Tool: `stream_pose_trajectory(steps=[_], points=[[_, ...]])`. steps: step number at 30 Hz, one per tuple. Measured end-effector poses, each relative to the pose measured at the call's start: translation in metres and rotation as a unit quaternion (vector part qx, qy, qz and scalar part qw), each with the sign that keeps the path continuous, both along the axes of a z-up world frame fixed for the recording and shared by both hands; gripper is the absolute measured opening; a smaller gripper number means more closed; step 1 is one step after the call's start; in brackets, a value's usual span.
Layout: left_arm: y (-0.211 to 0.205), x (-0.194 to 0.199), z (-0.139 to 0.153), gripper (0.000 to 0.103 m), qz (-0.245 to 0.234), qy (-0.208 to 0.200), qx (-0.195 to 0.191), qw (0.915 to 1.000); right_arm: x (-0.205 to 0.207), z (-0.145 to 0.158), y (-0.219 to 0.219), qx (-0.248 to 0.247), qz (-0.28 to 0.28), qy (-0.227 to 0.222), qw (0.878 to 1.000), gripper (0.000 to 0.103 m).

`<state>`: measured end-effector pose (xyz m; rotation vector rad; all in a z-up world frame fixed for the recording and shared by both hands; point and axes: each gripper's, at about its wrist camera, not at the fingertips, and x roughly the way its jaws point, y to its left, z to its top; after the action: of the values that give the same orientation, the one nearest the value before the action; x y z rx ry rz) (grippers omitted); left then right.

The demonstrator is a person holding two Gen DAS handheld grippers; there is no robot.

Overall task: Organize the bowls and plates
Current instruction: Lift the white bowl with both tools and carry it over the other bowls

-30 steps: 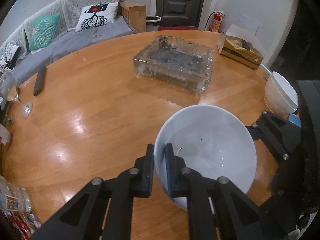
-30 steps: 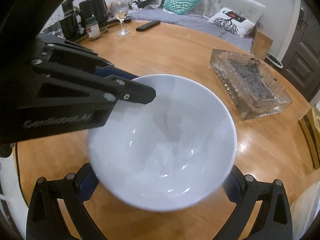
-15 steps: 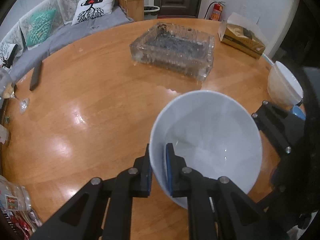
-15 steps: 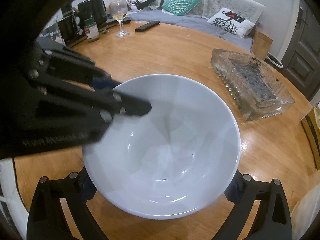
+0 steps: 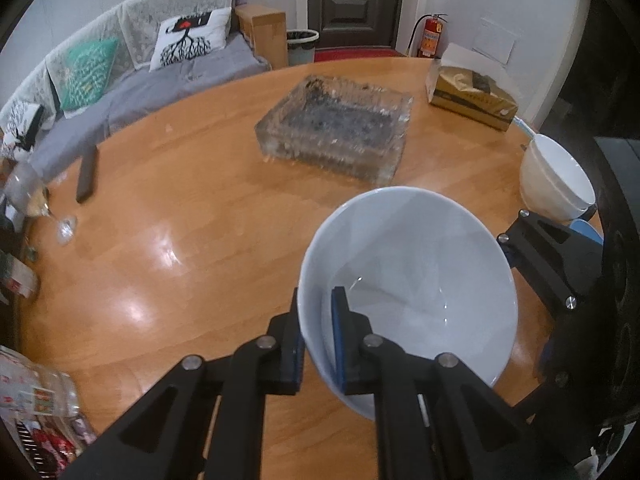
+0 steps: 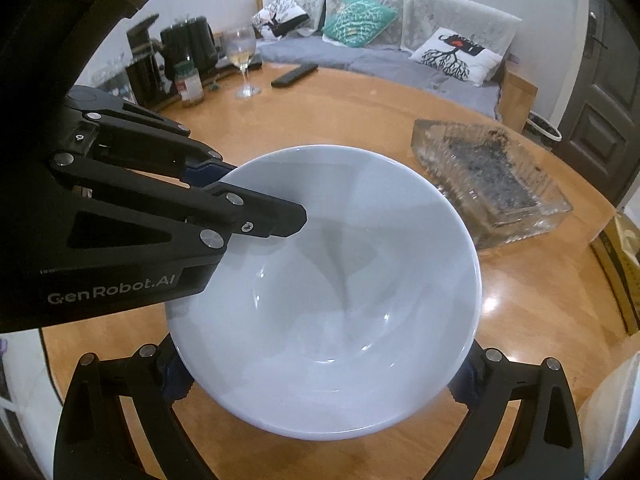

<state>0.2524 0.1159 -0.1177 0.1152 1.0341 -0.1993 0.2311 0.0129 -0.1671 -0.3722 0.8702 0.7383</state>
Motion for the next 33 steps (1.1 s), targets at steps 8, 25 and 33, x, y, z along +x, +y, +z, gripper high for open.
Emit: stream_pose_trajectory(steps=[8,25,33], points=[[-0.037,-0.008,0.04,0.009,-0.019,-0.028,0.017,0.9993,-0.009,0.035,-0.035,0.021,-0.014,-0.026,0.999,0.096],[-0.146,0.003,0.09,0.009,-0.069,-0.051,0.016,0.9962,-0.015,0.084,-0.141,0.035,-0.065,-0.054,0.996,0.096],[-0.195,0.01,0.091,0.009,-0.089,-0.047,0.019,0.9948,-0.014,0.087,-0.185,0.032,-0.09,-0.051,0.994,0.096]])
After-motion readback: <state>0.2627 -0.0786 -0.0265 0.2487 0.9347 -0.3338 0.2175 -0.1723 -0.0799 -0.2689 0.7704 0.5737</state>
